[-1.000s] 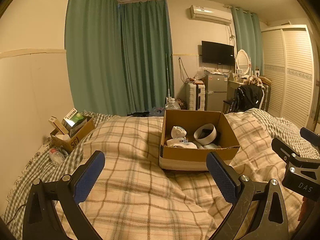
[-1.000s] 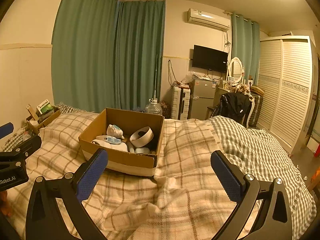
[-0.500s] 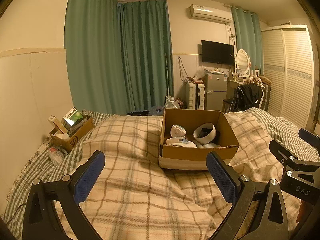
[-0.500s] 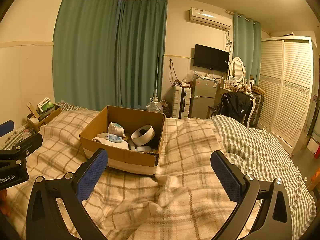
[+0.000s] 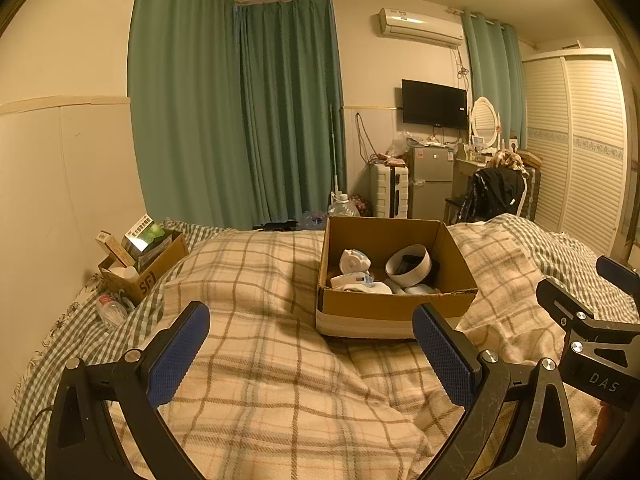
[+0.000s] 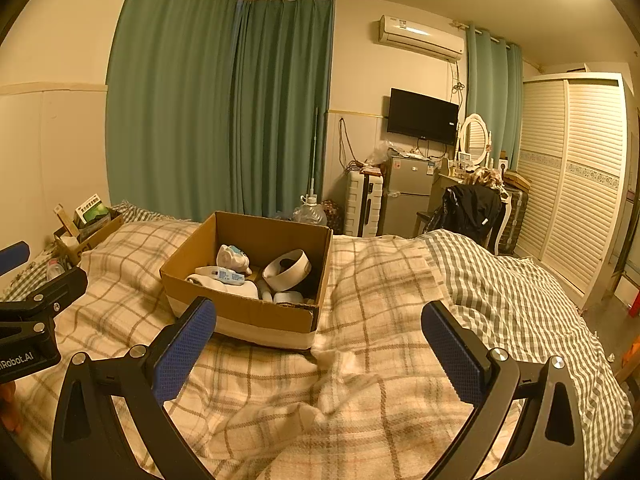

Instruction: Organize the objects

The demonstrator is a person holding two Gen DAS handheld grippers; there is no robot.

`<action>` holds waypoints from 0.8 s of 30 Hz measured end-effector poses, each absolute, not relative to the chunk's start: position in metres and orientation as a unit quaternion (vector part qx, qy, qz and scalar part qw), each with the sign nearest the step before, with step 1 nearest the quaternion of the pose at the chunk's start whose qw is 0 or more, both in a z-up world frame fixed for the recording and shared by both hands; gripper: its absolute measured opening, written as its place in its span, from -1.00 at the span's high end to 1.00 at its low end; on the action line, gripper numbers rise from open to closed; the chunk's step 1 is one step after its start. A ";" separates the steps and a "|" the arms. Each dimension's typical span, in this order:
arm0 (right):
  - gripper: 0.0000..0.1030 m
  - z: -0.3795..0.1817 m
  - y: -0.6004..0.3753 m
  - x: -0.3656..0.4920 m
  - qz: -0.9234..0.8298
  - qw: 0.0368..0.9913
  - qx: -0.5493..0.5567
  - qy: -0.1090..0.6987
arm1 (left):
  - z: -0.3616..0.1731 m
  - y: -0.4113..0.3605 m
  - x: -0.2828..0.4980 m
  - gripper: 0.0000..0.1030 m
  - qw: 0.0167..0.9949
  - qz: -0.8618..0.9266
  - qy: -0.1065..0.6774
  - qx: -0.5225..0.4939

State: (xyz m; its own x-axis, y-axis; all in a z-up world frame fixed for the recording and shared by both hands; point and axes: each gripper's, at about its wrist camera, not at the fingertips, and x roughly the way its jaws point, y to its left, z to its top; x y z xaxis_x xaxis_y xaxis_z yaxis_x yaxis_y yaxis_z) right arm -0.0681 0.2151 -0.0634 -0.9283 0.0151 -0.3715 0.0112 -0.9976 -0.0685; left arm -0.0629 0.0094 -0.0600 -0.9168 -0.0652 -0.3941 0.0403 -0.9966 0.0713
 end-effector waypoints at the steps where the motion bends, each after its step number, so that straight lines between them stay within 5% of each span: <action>1: -0.99 -0.063 0.215 -0.068 0.981 0.001 -0.189 -0.035 | -0.060 0.010 -0.063 -1.00 0.026 -0.978 -0.032 0.202; 24: -0.99 -0.066 0.213 -0.068 0.981 -0.001 -0.193 -0.035 | -0.062 0.010 -0.061 -1.00 0.031 -0.978 -0.023 0.205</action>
State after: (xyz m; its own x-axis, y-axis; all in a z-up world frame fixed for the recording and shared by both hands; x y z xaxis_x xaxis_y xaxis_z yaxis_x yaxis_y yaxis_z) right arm -0.0678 0.2129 -0.0664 -0.9254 0.0121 -0.3788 0.0153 -0.9975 -0.0692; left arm -0.0609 0.0104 -0.0623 -0.9137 -0.0708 -0.4002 0.0516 -0.9969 0.0588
